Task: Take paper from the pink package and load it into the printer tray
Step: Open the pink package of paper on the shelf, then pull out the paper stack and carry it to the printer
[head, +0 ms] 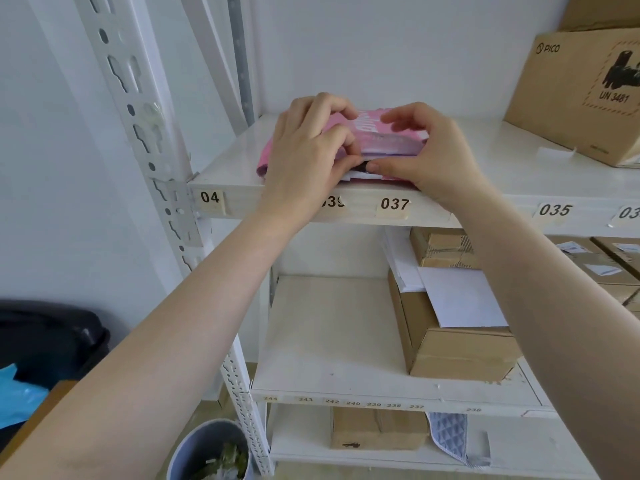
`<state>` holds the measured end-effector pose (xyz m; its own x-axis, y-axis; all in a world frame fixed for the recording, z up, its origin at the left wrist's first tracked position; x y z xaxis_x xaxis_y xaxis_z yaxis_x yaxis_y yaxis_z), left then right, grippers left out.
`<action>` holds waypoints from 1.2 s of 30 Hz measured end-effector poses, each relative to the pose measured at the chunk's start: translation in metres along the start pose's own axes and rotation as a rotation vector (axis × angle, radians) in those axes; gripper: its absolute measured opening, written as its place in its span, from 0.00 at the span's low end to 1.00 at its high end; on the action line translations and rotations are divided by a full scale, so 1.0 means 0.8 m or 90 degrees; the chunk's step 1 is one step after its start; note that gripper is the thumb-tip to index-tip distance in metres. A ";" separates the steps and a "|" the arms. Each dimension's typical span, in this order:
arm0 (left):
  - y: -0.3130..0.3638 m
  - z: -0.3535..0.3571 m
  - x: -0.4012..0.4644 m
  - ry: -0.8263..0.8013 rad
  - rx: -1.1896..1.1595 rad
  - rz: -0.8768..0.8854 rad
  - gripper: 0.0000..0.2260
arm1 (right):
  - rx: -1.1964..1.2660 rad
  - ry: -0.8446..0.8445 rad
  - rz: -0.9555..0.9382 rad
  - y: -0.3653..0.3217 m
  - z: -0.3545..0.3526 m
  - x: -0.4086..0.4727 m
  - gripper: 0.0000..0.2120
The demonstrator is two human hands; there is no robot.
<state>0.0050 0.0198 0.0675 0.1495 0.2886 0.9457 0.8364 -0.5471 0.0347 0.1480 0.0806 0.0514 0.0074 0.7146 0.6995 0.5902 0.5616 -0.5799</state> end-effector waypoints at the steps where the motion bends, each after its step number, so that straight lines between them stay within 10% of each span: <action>1: 0.002 -0.006 -0.003 0.014 0.002 -0.007 0.08 | -0.022 0.029 -0.011 -0.006 -0.008 -0.007 0.31; 5: 0.014 -0.032 -0.024 0.058 -0.020 -0.009 0.06 | 0.026 0.275 -0.006 -0.018 -0.065 -0.073 0.23; 8: 0.018 -0.040 -0.055 0.048 -0.080 -0.040 0.04 | 0.236 0.395 0.221 0.031 -0.087 -0.138 0.13; 13: 0.024 -0.045 -0.096 0.051 -0.186 -0.121 0.06 | 0.517 0.029 0.662 0.062 0.008 -0.182 0.20; 23: 0.025 -0.046 -0.138 -0.057 -0.231 -0.175 0.04 | 0.469 -0.085 0.608 0.045 0.023 -0.161 0.03; 29: -0.070 -0.098 -0.155 0.096 -0.157 -0.513 0.17 | 0.443 -0.079 0.571 0.053 0.022 -0.186 0.02; 33: -0.102 -0.043 -0.212 -0.169 -0.496 -0.871 0.20 | 0.366 -0.108 0.582 0.070 0.015 -0.236 0.08; 36: -0.074 -0.021 -0.231 -0.325 -0.630 -0.920 0.25 | 0.406 -0.113 0.602 0.066 0.017 -0.272 0.13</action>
<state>-0.0810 -0.0143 -0.1038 -0.0382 0.9847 -0.1700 -0.1153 0.1647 0.9796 0.1670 -0.0396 -0.1372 0.0857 0.9824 -0.1662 -0.1063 -0.1568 -0.9819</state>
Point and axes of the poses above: each hand's wrist, its own x-axis towards the middle knuckle, its own z-axis out of the palm, y = z × x, the point moved 10 cm from there along x, towards the middle knuckle, and after that the axes turned 12 degrees about y, right-handed, at the moved point
